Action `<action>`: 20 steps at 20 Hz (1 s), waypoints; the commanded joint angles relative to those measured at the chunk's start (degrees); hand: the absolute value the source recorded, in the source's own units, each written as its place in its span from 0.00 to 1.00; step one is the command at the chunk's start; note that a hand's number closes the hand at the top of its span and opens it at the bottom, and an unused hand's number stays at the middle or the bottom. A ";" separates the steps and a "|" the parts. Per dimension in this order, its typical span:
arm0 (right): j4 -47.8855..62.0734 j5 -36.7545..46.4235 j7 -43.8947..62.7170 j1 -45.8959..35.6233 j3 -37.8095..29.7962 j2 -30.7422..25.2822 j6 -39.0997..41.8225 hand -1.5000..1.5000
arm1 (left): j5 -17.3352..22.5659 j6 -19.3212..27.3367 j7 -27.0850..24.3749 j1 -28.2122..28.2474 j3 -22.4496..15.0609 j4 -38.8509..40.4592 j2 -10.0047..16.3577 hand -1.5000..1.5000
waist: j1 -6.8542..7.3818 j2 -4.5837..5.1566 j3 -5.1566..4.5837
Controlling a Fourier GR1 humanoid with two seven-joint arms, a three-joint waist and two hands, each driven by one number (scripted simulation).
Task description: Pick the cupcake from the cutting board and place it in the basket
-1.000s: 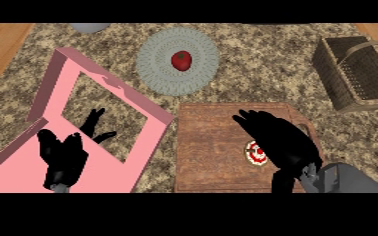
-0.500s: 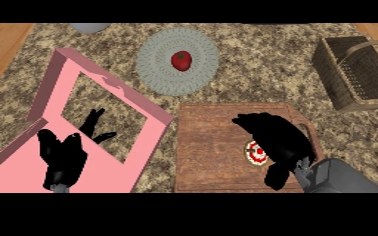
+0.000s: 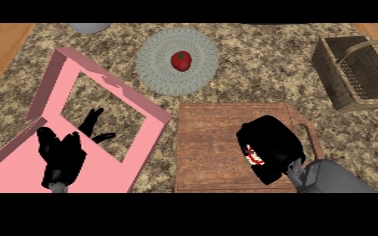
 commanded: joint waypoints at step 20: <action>-40.67 -5.19 29.72 6.92 -22.42 17.23 -12.40 1.00 | -0.87 0.68 2.32 5.08 0.27 3.55 2.93 0.50 | -2.68 0.22 -0.61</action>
